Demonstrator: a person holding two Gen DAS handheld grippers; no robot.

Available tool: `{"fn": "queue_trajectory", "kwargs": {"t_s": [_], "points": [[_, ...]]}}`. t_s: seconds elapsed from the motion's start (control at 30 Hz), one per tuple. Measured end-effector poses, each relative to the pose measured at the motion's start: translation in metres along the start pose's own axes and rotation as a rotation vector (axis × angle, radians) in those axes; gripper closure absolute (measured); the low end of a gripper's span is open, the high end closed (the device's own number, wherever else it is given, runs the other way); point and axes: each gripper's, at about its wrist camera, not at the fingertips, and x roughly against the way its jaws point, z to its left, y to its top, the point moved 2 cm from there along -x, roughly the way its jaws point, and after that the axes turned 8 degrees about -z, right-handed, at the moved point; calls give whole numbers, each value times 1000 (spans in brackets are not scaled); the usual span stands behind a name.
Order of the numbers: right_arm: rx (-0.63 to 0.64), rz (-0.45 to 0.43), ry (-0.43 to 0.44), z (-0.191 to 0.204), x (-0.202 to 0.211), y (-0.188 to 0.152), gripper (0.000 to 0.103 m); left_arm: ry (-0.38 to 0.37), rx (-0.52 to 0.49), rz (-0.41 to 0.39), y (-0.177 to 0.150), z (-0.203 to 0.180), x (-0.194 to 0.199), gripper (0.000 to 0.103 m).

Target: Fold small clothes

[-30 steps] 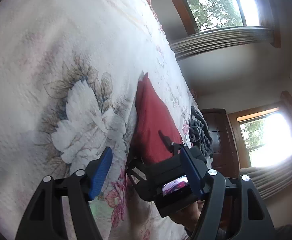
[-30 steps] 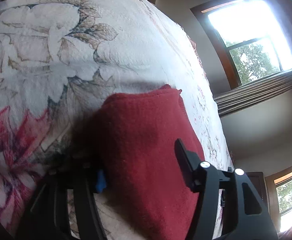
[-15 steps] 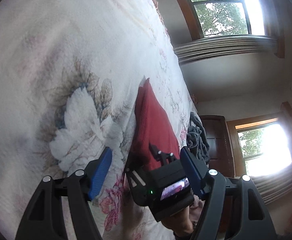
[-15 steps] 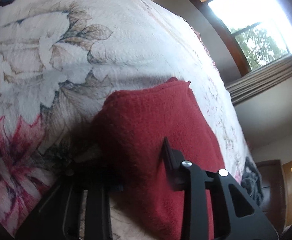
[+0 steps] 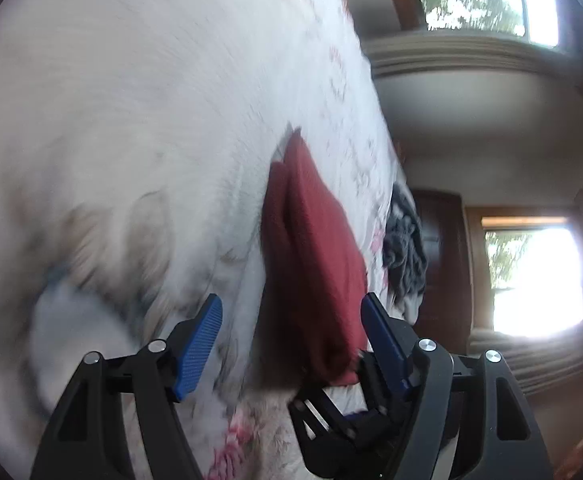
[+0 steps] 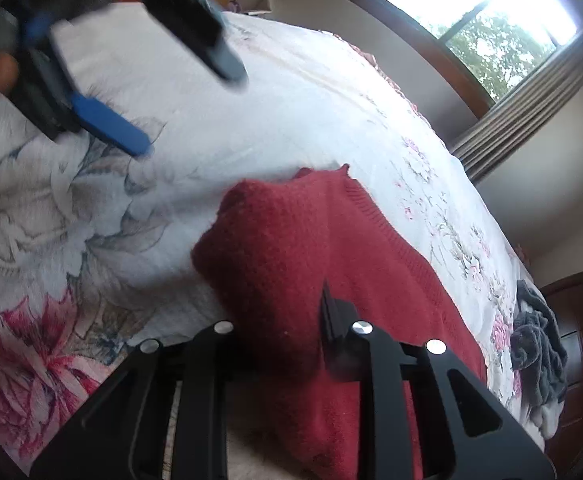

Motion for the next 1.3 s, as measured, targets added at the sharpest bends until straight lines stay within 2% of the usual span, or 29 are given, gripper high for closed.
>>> {"fn": "queue_trajectory", "kwargs": {"t_s": [0.13, 0.3, 0.37, 0.5, 0.67, 0.7, 0.8, 0.9, 1.1, 1.3], "points": [[-36, -15, -5, -12, 5, 4, 83, 0, -44, 88, 17, -15, -40, 31], [-65, -24, -6, -24, 7, 7, 83, 22, -51, 142, 42, -27, -81, 31], [-81, -28, -3, -27, 8, 7, 84, 49, -43, 150, 47, -27, -92, 31], [-94, -33, -1, -31, 9, 6, 84, 35, -55, 193, 50, -35, -114, 31], [-111, -35, 3, -33, 11, 7, 84, 93, -79, 264, 54, -41, -154, 32], [-114, -36, 4, -34, 11, 7, 84, 100, -84, 272, 55, -41, -158, 33], [-120, -42, 5, -37, 13, 6, 84, 159, -117, 296, 57, -47, -169, 68], [-135, -44, 8, -40, 14, 5, 84, 197, -156, 303, 56, -51, -171, 80], [-169, -54, 16, -47, 20, 5, 85, 235, -206, 297, 56, -68, -165, 85], [-236, -71, 25, -60, 36, 10, 86, 284, -285, 289, 53, -108, -157, 85]]}}
